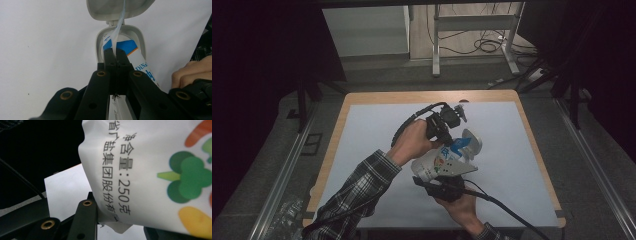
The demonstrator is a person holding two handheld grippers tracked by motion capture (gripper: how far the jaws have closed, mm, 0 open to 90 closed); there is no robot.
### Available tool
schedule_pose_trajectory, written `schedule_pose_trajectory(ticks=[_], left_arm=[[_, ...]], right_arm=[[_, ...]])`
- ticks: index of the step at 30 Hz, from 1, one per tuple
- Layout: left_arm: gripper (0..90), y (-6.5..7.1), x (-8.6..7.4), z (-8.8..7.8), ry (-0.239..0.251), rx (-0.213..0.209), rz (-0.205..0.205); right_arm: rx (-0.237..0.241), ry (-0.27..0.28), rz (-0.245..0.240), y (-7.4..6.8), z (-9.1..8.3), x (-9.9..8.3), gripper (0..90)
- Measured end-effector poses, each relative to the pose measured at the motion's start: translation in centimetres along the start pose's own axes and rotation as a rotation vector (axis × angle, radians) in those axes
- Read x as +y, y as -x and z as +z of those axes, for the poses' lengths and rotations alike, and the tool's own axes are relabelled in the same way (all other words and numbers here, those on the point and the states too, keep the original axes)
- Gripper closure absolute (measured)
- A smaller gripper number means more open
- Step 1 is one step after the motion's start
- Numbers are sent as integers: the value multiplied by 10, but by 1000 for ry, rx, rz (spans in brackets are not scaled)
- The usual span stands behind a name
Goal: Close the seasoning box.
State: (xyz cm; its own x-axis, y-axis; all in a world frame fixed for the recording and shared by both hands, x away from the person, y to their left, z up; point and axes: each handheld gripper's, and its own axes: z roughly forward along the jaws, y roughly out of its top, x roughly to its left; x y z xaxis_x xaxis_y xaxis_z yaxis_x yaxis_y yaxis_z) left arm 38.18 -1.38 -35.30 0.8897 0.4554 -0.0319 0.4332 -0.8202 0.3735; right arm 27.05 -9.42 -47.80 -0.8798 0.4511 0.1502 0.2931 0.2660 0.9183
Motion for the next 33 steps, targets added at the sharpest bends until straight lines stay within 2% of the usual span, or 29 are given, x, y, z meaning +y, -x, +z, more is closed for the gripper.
schedule_pose_trajectory(ticks=[33], left_arm=[[900, -4, 7, -2, -38, -18, -10]], right_arm=[[-2, 10, -3, 1, 0, 3, 713]])
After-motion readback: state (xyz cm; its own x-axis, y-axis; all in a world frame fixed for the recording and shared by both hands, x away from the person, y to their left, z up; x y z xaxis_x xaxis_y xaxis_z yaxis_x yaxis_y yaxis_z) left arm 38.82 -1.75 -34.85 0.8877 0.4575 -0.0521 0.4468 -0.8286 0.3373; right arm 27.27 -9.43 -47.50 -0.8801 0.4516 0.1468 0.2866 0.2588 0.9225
